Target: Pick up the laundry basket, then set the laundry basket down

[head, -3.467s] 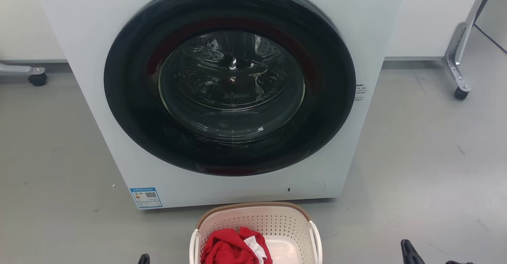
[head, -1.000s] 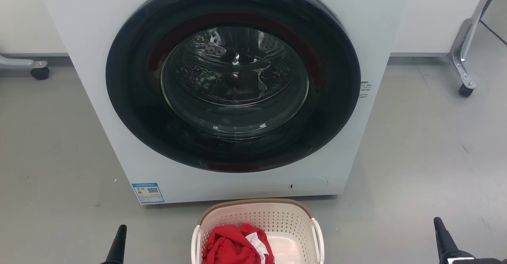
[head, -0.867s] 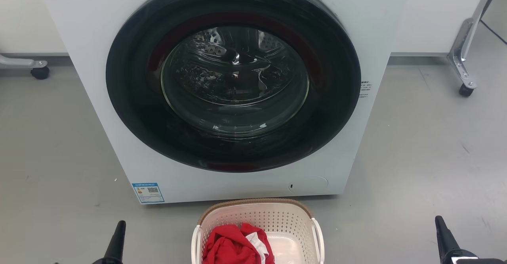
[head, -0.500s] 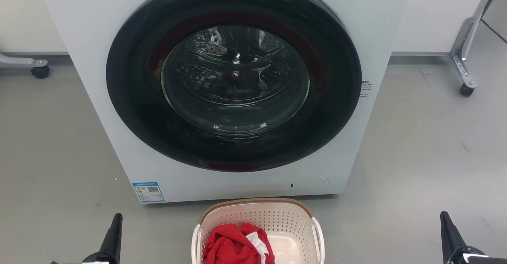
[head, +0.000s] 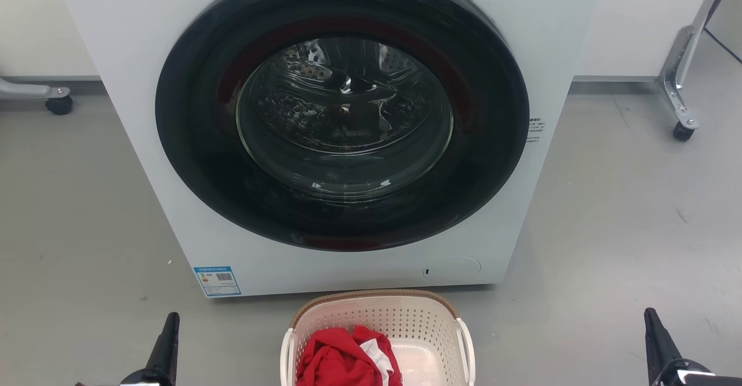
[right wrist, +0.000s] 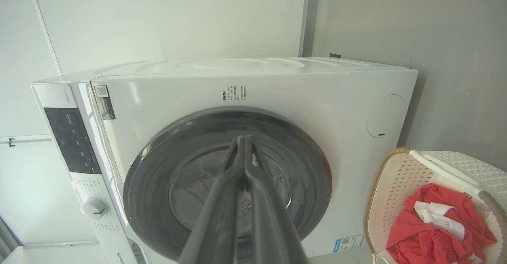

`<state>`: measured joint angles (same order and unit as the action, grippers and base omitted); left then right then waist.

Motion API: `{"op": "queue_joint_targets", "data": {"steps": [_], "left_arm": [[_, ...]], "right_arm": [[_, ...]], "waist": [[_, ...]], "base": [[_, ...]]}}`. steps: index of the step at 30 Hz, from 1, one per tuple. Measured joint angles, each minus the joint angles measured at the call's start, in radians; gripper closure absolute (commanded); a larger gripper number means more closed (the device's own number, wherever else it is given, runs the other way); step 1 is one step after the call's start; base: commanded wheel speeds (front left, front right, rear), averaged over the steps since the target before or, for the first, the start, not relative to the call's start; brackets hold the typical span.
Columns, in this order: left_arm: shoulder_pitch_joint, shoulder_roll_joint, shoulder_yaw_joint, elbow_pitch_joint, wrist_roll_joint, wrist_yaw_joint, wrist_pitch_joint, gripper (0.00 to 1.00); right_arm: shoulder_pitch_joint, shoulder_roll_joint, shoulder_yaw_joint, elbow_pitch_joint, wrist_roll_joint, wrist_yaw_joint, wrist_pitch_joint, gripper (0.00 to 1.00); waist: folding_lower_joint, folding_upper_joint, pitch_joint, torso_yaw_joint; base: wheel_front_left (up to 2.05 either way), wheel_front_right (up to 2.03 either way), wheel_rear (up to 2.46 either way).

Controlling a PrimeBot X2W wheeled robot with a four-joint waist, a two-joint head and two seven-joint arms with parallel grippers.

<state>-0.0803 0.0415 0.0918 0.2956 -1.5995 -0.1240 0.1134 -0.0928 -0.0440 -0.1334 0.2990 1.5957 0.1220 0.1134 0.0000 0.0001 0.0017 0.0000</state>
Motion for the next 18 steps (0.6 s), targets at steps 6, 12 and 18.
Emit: {"op": "queue_joint_targets", "data": {"steps": [6,12,18], "left_arm": [[0.0,0.0,0.0,0.0,0.0,0.0,0.0,1.0],[0.0,0.0,0.0,0.0,0.0,0.0,0.0,1.0],[0.0,0.0,0.0,0.0,0.0,0.0,0.0,1.0]], "right_arm": [[0.0,0.0,0.0,0.0,0.0,0.0,0.0,1.0],[0.0,0.0,0.0,0.0,0.0,0.0,0.0,1.0],[0.0,0.0,0.0,0.0,0.0,0.0,0.0,1.0]], "waist": [[0.0,0.0,0.0,0.0],[0.0,0.0,0.0,0.0],[0.0,0.0,0.0,0.0]], "base": [[0.0,0.0,0.0],[0.0,0.0,0.0],[0.0,0.0,0.0]]}}
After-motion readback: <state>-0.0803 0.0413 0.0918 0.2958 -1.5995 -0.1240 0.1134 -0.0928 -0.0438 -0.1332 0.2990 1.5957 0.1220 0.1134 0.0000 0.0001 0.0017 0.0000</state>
